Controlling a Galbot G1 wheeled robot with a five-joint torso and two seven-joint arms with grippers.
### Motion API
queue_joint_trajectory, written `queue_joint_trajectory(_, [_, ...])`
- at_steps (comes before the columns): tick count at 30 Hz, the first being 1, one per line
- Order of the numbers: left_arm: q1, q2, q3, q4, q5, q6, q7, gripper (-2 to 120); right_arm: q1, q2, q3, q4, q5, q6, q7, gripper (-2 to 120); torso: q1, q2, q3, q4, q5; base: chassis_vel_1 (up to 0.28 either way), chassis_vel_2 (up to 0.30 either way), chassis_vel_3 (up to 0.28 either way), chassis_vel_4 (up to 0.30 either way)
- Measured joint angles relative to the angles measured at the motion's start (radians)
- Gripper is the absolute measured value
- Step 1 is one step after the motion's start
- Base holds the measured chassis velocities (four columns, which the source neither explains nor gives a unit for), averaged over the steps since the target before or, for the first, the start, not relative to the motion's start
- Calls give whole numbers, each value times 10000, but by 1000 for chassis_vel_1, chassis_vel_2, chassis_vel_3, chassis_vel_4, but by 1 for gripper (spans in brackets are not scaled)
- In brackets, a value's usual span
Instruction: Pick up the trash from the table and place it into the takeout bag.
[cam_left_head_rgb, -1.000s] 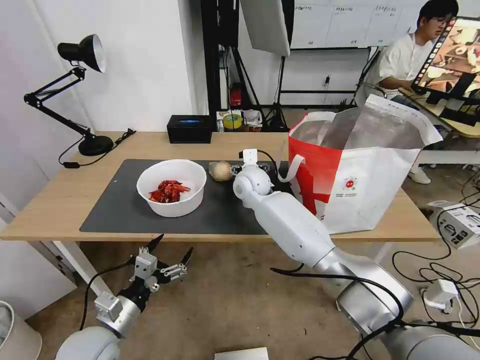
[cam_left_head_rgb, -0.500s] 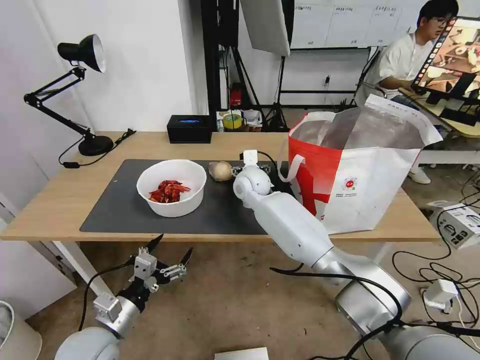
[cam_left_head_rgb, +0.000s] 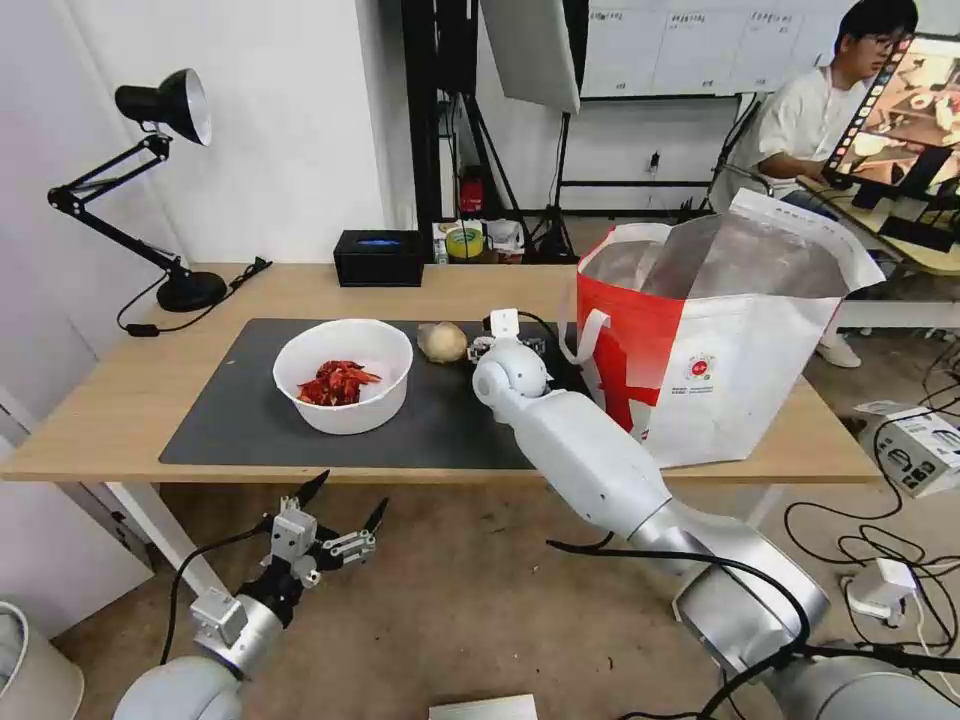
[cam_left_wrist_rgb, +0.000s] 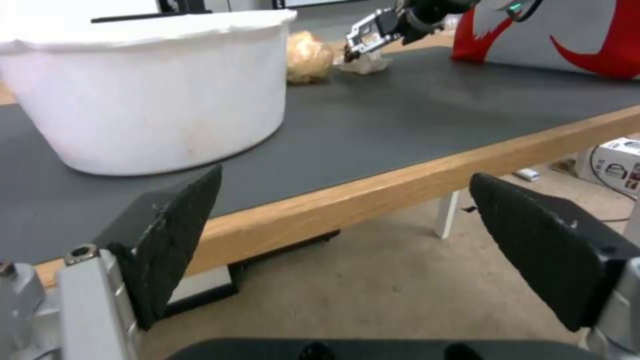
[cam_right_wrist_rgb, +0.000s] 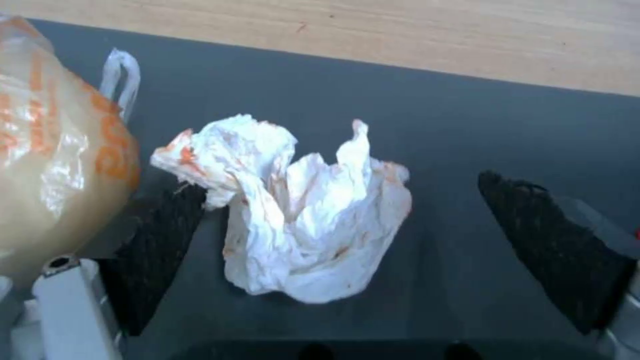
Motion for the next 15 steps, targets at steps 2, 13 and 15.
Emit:
queue_joint_trajectory(2, [-6, -5, 28, 0, 6, 0, 0, 100, 47, 0, -10, -20, -1, -14, -4, 100, 0, 0, 0, 0, 0, 0, 0, 0, 0])
queue_joint_trajectory(13, [11, 25, 46, -41, 13, -2, 0, 100, 68, -128, -38, -58, 6, -26, -163, 100, 0, 0, 0, 0, 0, 0, 0, 0, 0])
queue_joint_trajectory(15, [8, 6, 89, -44, 31, -2, 0, 100, 67, -180, -41, -58, 21, -26, -193, 97, 0, -1, 0, 0, 0, 0, 0, 0, 0])
